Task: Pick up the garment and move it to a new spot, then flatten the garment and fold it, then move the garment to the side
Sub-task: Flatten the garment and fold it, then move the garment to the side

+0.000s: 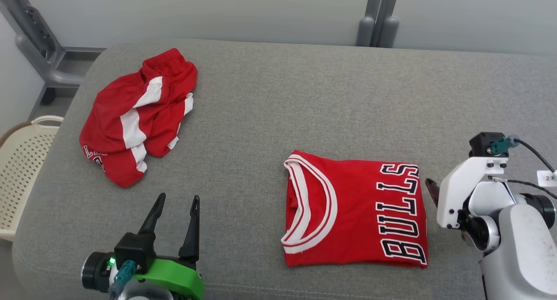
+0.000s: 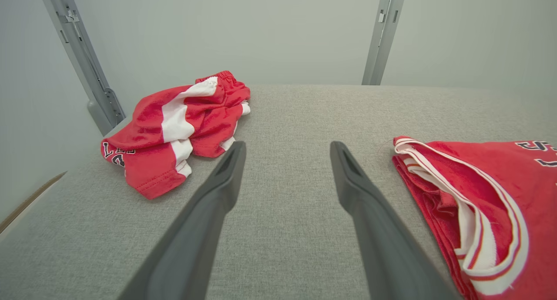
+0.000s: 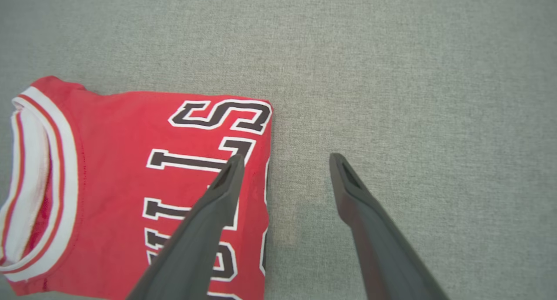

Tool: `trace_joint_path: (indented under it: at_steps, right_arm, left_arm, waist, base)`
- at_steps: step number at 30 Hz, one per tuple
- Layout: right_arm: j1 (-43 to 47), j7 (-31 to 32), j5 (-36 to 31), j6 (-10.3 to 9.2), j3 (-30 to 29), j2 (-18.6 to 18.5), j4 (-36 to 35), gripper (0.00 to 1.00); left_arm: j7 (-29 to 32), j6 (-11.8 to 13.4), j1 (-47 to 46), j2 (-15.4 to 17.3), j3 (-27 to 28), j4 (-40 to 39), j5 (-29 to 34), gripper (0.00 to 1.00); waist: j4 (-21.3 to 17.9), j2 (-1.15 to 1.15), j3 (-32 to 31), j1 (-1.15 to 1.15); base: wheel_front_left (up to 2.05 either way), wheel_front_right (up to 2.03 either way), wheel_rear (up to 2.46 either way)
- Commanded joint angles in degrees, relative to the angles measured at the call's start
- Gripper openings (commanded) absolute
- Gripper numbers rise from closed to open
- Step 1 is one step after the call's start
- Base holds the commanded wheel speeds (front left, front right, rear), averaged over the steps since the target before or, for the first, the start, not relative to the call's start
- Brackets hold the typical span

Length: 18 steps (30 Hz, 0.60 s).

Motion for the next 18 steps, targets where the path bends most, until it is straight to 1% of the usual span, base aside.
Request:
trace_joint_path:
  at_steps: [1,4,7,10,18]
  right_arm:
    - [2.0,1.1,0.0,-0.02,-0.5,0.1,-1.7,1.00]
    - [4.5,2.6,1.2,-0.02,-0.9,0.2,-4.5,1.00]
    - [6.2,3.0,3.8,-0.02,-0.5,0.3,-5.2,1.00]
    - [6.9,2.8,5.7,-0.02,0.0,0.3,-4.8,1.00]
    - [7.2,1.6,6.6,-0.02,0.2,0.2,-2.1,1.00]
  left_arm:
    - [-0.2,-0.1,-0.4,0.1,0.3,-0.1,0.3,1.00]
    - [-0.2,-0.4,-1.2,0.0,0.2,0.0,0.5,1.00]
    - [-0.2,-0.6,-1.6,-0.1,0.2,0.3,0.6,1.00]
    - [-0.2,-0.7,-1.9,-0.2,0.1,0.5,0.7,1.00]
    - [-0.2,-1.0,-2.0,-0.2,0.0,0.8,1.1,1.00]
  waist:
    - [-1.0,0.00,0.8,0.00]
    - [-1.5,0.00,1.4,0.00]
    - [-1.6,0.00,1.8,0.00]
    - [-1.3,0.00,2.0,0.00]
    - [0.1,0.00,2.4,0.00]
  base:
    - [0.00,0.00,0.00]
    - [0.00,0.00,0.00]
    - [0.00,0.00,0.00]
    - [0.00,0.00,0.00]
    - [0.00,0.00,0.00]
